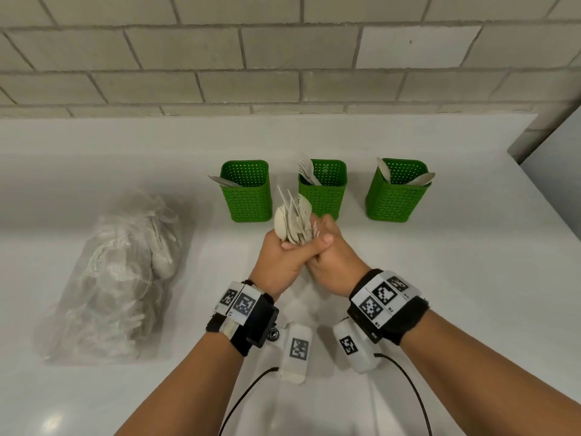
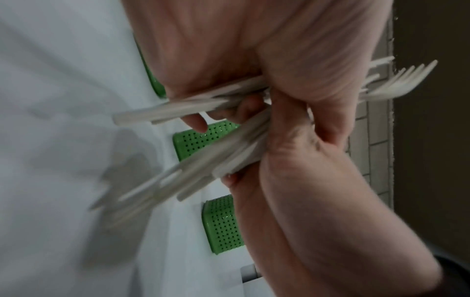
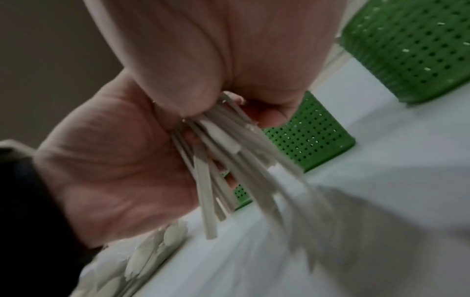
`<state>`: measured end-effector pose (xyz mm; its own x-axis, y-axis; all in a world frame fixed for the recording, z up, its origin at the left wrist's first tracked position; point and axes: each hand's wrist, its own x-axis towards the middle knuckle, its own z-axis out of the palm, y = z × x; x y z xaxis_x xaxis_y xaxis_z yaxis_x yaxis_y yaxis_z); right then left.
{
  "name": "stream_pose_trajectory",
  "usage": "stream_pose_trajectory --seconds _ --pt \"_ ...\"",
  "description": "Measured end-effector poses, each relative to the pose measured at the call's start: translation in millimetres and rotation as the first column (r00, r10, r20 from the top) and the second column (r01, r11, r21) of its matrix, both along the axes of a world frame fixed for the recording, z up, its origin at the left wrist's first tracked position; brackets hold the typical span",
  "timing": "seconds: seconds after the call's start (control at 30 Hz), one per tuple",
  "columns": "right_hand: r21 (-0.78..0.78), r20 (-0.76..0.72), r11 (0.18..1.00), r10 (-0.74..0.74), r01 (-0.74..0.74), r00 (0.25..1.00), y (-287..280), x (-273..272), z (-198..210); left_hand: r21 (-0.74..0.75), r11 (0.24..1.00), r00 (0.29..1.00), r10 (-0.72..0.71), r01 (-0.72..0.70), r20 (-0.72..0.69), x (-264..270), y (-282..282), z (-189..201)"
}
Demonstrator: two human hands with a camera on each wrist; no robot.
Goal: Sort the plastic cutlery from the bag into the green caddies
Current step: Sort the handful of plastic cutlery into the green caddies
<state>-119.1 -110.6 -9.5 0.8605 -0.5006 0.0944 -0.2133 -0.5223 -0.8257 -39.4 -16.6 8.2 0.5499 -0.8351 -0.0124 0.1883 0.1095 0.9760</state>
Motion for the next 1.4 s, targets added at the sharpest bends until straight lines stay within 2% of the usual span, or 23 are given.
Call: stream_pose_trajectory --seconds 0.17,0.33,0.43,0.53,0.6,0.67,0.7,0.77,0.8,0.83,0.97,1.07,1.13,1.23,1.27,1.33,1.4 --pt "-0.182 -0.174 0.983 -0.001 -0.031 0.985 4 -4 6 0.010 0.994 0.991 0.113 -0.112 -0.075 -6 -6 -2" --pt "-0.113 -0.036 0.988 0.099 -0.103 0.994 7 -3 20 -0.021 0.986 0.985 0.167 -0.168 -0.053 -2 -11 4" --pt "-0.050 -0.070 0.987 0.149 -0.153 0.986 0 -4 23 -0.041 0.985 0.985 0.167 -0.165 0.038 7 -11 6" --pt "-0.227 -0.200 0.970 0.039 -0.085 0.979 -2 -6 26 -0.039 0.988 0.982 0.152 -0.149 0.110 10 -10 2" --pt "-0.289 -0.182 0.957 -0.050 -0.005 0.982 0 -8 31 -0.033 0.990 0.982 0.141 -0.138 0.128 10 -9 2" --pt "-0.157 -0.129 0.987 -0.053 0.032 0.990 0 -11 33 -0.029 0.989 0.978 0.149 -0.146 0.143 12 -9 2" --pt "0.005 -0.111 0.999 -0.050 0.051 0.993 -1 -13 32 -0.036 0.988 0.977 0.153 -0.149 0.146 14 -9 1" --pt "0.333 -0.051 0.939 -0.077 0.089 0.996 -5 -16 32 -0.046 0.988 0.979 0.150 -0.145 0.136 17 -8 3" --pt "0.407 -0.015 0.908 -0.103 0.100 0.995 -7 -17 33 -0.058 0.990 0.983 0.137 -0.131 0.124 18 -7 4" --pt "0.413 0.017 0.905 -0.122 0.105 0.992 -9 -17 34 -0.081 0.991 0.986 0.115 -0.106 0.118 19 -6 6" --pt "0.390 0.076 0.919 -0.089 0.052 0.993 -9 -17 32 -0.091 0.996 0.988 0.033 -0.020 0.148 23 -5 3" --pt "0.359 -0.043 0.933 -0.012 0.026 0.999 -6 -23 17 0.036 0.996 0.990 -0.079 0.075 0.116 20 -2 -22" --pt "0.381 -0.099 0.924 0.014 0.025 0.995 -4 -25 13 0.105 0.992 0.989 -0.084 0.071 0.123 18 0 -32" --pt "0.370 -0.156 0.929 0.064 -0.001 0.986 -2 -27 20 0.108 0.993 0.977 -0.074 0.054 0.198 20 1 -31" --pt "0.338 -0.181 0.941 0.079 -0.013 0.980 -5 -28 26 0.100 0.994 0.972 -0.071 0.050 0.224 20 2 -30" --pt "0.180 -0.203 0.984 0.031 0.007 0.979 -14 -30 39 0.087 0.996 0.964 -0.050 0.028 0.261 20 3 -28" --pt "0.094 -0.120 0.992 -0.075 0.087 0.990 -23 -30 58 0.097 0.995 0.956 -0.042 0.014 0.289 20 5 -27"
